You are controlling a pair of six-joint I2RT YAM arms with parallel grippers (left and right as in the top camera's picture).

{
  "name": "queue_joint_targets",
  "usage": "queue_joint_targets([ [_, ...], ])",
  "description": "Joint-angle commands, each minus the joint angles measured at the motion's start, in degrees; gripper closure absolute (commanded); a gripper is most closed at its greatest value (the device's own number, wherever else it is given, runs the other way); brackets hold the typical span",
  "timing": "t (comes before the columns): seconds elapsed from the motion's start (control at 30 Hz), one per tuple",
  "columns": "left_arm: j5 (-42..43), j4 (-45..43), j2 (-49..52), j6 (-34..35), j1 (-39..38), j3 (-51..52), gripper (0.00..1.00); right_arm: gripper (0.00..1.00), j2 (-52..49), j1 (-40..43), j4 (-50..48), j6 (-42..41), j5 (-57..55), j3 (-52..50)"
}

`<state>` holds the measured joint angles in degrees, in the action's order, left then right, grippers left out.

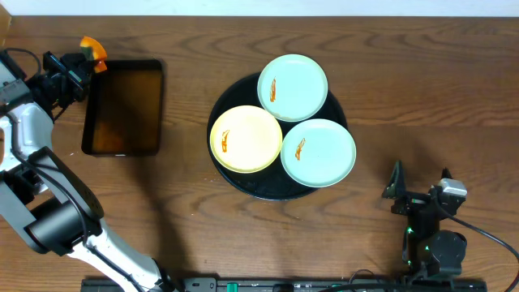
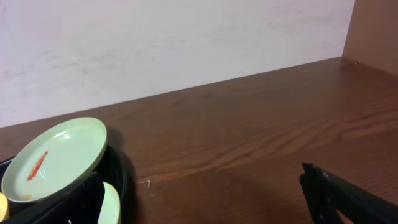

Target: Clean dirty plates on tray and stack at the side

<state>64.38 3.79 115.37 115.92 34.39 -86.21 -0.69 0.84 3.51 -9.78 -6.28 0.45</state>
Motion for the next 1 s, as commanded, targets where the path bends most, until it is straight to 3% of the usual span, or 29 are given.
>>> queue_joint_targets([
  [0.0,-0.79,-0.22,-0.83,0.83,-0.07,-1.33,0.92,0.01,0.31,0.22,0.11,0.66,-0.57,-0.13],
  [0.1,-2.54,0.0,-0.83,-2.78,-0.09,-1.33,0.93,0.01,0.31,0.22,0.11,0.66,-0.57,-0.13],
  [0.2,-7.13,2.93,-0.83,-15.34,-0.35,-1.33,0.93,0.01,0.31,0.22,0.11,0.66,-0.57,-0.13],
  [0.33,-19.56,18.49,-0.83,-36.17,-2.19,-1.33,0.93,0.01,0.31,0.22,0.11,0.66,-0.57,-0.13],
  [0.47,-35.69,31.98,-0.76,-43.17,-4.83,-1.33,0.92,0.01,0.31,0.22,0.11,0.66,-0.57,-0.13],
  [0.53,-34.07,31.56,-0.79,-43.21,-5.31,-1.33,0.93,0.01,0.31,0.22,0.11,0.66,-0.57,-0.13],
  [0.6,-25.05,27.08,-0.94,-41.05,-5.31,-1.33,0.92,0.01,0.31,0.22,0.11,0.66,-0.57,-0.13],
  [0.73,-7.1,8.92,-1.46,-33.35,-4.79,-1.4,0.92,0.01,0.31,0.22,0.11,0.66,-0.57,-0.13],
  [0.83,-5.46,-1.18,-2.56,-32.7,-4.85,-1.4,0.93,0.01,0.31,0.22,0.11,0.66,-0.57,-0.13],
  [0.97,-7.3,0.72,-3.08,-40.0,-5.77,-1.38,0.93,0.01,0.31,0.22,0.11,0.66,-0.57,-0.13],
])
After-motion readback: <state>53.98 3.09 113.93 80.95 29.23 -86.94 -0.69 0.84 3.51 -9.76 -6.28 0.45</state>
